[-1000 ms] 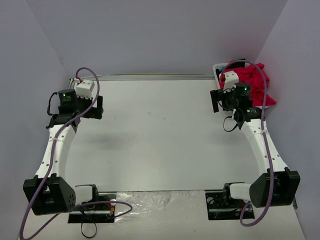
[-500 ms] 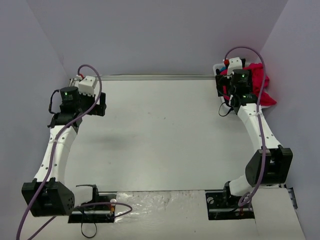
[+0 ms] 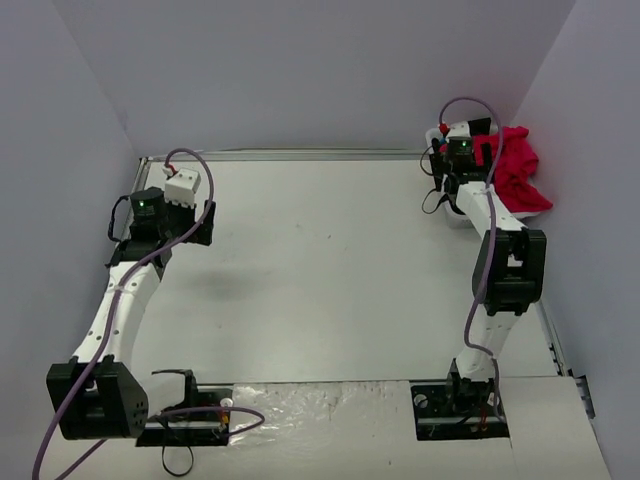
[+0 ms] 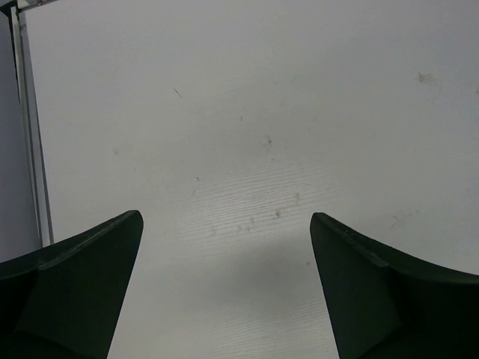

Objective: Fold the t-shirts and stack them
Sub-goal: Grab crumpled tshirt from bin with the right arm

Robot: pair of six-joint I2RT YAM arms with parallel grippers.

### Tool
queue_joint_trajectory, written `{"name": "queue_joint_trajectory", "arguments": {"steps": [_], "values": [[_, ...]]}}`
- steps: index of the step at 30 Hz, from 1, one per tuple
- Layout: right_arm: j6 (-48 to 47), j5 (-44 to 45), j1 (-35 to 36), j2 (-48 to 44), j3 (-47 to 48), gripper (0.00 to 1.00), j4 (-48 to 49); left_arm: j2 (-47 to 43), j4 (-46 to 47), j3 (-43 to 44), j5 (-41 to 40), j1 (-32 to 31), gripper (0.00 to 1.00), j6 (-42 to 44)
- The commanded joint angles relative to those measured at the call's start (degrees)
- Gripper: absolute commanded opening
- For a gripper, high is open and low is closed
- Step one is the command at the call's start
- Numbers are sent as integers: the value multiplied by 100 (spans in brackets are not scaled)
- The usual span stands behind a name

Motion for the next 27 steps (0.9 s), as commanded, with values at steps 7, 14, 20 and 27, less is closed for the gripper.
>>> {"name": "queue_joint_trajectory", "arguments": {"steps": [7,14,20,27], "values": [[51,88,-633,1044,640,98,333,111,492,-92,-63,-280,94,267],[51,-105,-880,1380,606,20,333,85,431,-135,-213,-290,94,302],[402,-518,-836,555,184,0,1,85,308,-127,-99,-290,100,364],[604,-757,-494,-992,95,0,-703,-38,404,-285,-99,-282,94,364]]}}
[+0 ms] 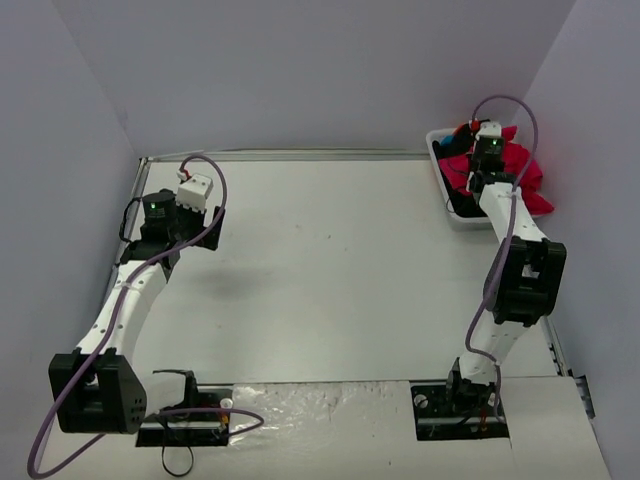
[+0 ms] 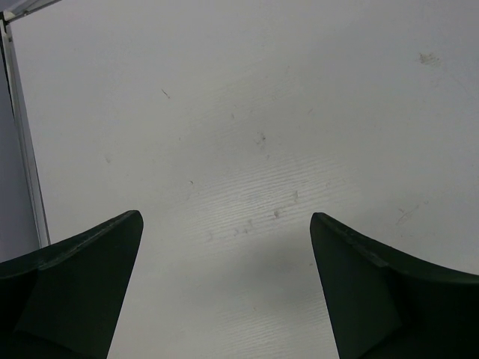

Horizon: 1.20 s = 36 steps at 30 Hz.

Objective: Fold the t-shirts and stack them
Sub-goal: Grab crumpled tshirt from bin with the right arm, then move the tshirt to the center of the board

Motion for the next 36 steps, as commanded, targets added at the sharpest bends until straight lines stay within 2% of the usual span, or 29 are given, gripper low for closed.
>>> {"name": "queue_joint_trajectory", "arguments": {"steps": [1,7,10,11,14,21,24,25,27,28,29,32,33,36], "values": [[163,-20,263,-1061,267,0,-463,-200,77,-40,17,-2,94,36],[84,24,386,-1483,970,0,-982,-208,-11,-14,175,-2,94,1],[84,-361,500,-1510,1585,0,-1526,-244,24,-49,210,-2,94,9],[6,-693,631,-1562,1796,0,-1615,-244,33,-58,219,-2,94,9],[-74,-950,1157,-1633,2043,0,-1852,-200,33,-58,158,7,94,62],[-47,-2839,2159,-1571,3167,0,-2906,-94,24,-67,9,7,94,159],[-74,-3384,2425,-1650,3135,0,-3031,-86,6,-32,-114,7,94,194],[-100,-3777,2582,-1703,2760,6,-3031,-68,-46,-5,-158,7,94,220],[-425,-3957,2820,-1782,2188,54,-3031,11,-151,21,-299,25,94,308],[-556,-3948,3047,-1791,1871,74,-3040,20,-187,30,-334,33,94,334],[-653,-3896,3119,-1730,1268,100,-3057,29,-213,21,-360,42,94,352],[-1355,-3887,3173,-1502,394,100,-3355,-68,-275,-5,-282,95,94,379],[-1418,-3904,3155,-1475,209,100,-3400,-103,-292,4,-238,278,94,379],[-1533,-4019,3093,-1483,-276,100,-3409,-165,-327,48,-89,288,94,370]]}}
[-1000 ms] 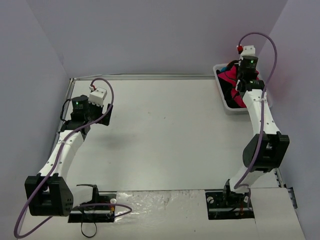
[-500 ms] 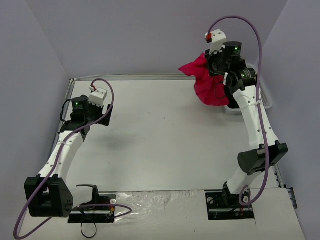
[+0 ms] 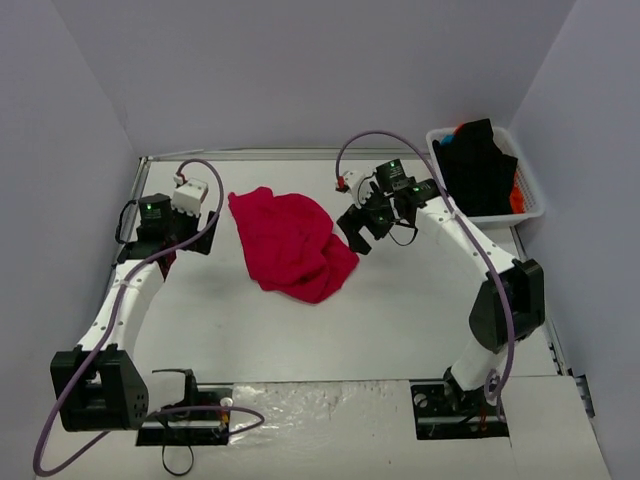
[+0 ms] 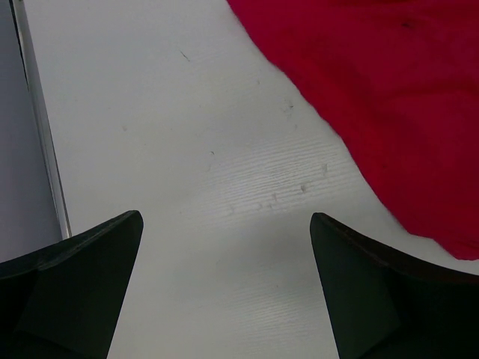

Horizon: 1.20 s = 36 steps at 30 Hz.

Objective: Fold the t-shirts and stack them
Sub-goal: Move the tshirt to the center of the board, then flatten out the tshirt

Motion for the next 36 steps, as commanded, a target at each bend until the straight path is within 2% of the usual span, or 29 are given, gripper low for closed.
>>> {"name": "queue_joint_trajectory", "arguments": {"steps": [1,9,12,13,19,25,26,31,36], "values": [[-399,-200,-111,-43,-324,100,-320,-184,-109,192,217,85,94,70],[-276,-104,-444,115,-544,98,-268,141,-329,438,868,59,94,0],[-276,-86,-594,168,-658,97,-241,421,-268,561,1044,-20,96,-79],[-258,-103,-638,203,-694,97,-233,622,-259,596,1071,-229,96,-97],[-232,-86,-849,256,-975,95,-136,1650,259,903,720,-390,100,-526],[-223,-191,-1033,299,-1397,95,119,2934,374,2000,368,-311,100,-1290],[-223,-226,-1051,317,-1441,95,154,3049,409,2116,342,-293,95,-1379],[-223,-183,-1113,537,-1406,94,207,3954,165,2914,604,-249,90,-1880],[-249,-174,-1113,651,-1423,93,225,4596,31,3233,877,-249,86,-2021]]}}
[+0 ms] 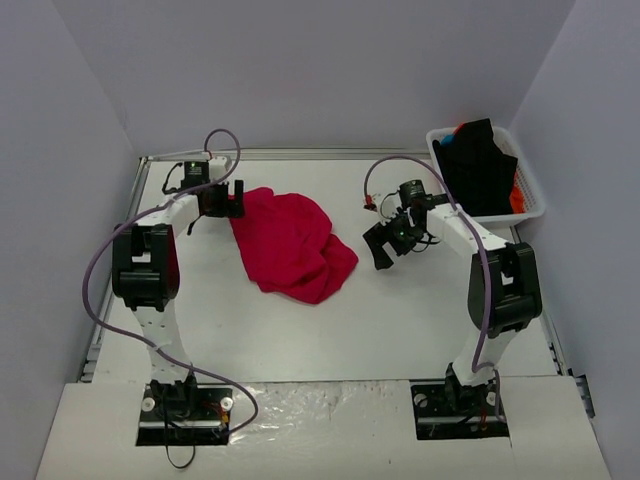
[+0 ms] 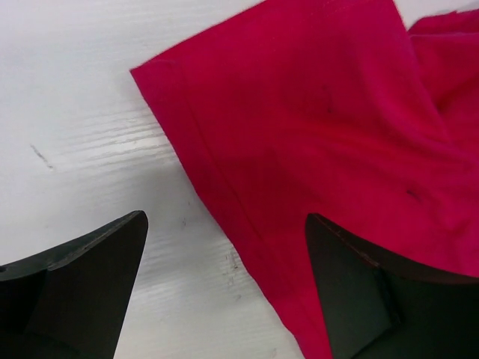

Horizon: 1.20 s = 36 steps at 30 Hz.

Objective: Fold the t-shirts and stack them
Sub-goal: Flatten out the tshirt

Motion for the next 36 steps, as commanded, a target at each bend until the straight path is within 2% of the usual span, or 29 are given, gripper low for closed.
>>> {"name": "queue_joint_trajectory", "arguments": {"steps": [1,5,8,9,12,13,14,15,17,20,22,31,36], "values": [[-22,-49,-29,54,-16,93,-57,190,-211,236,244,31,85,-290],[-40,-5,-46,63,-77,93,-22,402,-238,280,305,31,80,-290],[-31,-5,-64,81,-130,93,13,542,-326,351,384,48,66,-308],[-31,-5,-73,90,-139,93,13,569,-326,368,471,48,50,-334],[-22,21,-73,134,-148,91,13,613,-369,395,709,48,37,-343],[-22,21,-73,134,-148,91,13,613,-413,430,797,48,27,-352],[-13,39,-73,134,-148,90,13,604,-431,456,1050,57,24,-361],[4,39,-73,134,-139,90,13,595,-466,491,1192,66,12,-369],[4,47,-73,116,-148,89,22,543,-484,526,1525,57,3,-387],[13,91,-81,90,-174,89,22,412,-571,640,1947,57,2,-440],[22,109,-108,64,-192,88,39,289,-851,824,1958,66,2,-361],[48,197,-125,-94,-262,88,101,-1309,-2487,2011,9,22,2,1044],[48,179,-125,-191,-271,88,110,-2076,-2742,2073,-284,-110,2,1336]]}}
